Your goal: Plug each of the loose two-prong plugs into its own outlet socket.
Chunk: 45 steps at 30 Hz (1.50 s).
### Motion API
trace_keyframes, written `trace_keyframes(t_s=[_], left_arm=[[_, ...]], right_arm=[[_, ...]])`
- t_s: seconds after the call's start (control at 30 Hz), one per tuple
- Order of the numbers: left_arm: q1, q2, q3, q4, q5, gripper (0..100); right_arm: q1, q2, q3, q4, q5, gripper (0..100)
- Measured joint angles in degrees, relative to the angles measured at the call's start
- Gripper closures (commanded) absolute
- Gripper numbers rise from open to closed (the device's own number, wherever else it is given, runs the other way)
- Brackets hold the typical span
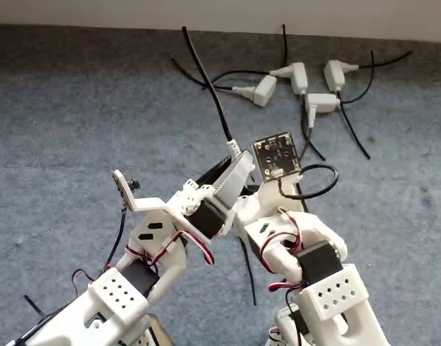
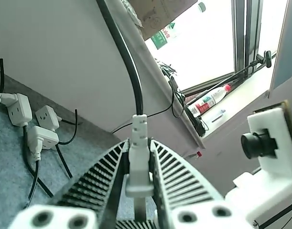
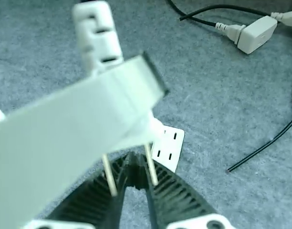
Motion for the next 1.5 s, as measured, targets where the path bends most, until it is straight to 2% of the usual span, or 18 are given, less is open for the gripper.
trace_keyframes(t_s=[0.2, 0.47, 0.67, 0.9, 1.1, 1.5], left_arm=[[1.0, 0.0, -0.1, 0.0, 0.0, 99], [3.6, -0.7, 1.4, -0.4, -0.4, 99], [4.1, -0.5, 1.5, -0.4, -0.4, 99], [4.1, -0.4, 1.8, -0.4, -0.4, 99], [7.0, -0.4, 3.2, -0.4, -0.4, 99], [7.8, 0.4, 4.0, 1.1, -0.4, 99]], right_arm=[[6.2, 0.2, 0.0, -4.9, 0.4, 99.1], [8.9, 0.3, 0.1, -7.0, 0.4, 99.1], [12.6, 0.3, 1.7, -12.5, 3.6, 99.1], [13.4, 0.4, 1.8, -13.7, 3.9, 99.1], [14.8, 0.6, 1.9, -15.8, 4.0, 99.1], [18.1, 15.0, -2.0, -17.8, 4.0, 99.1]])
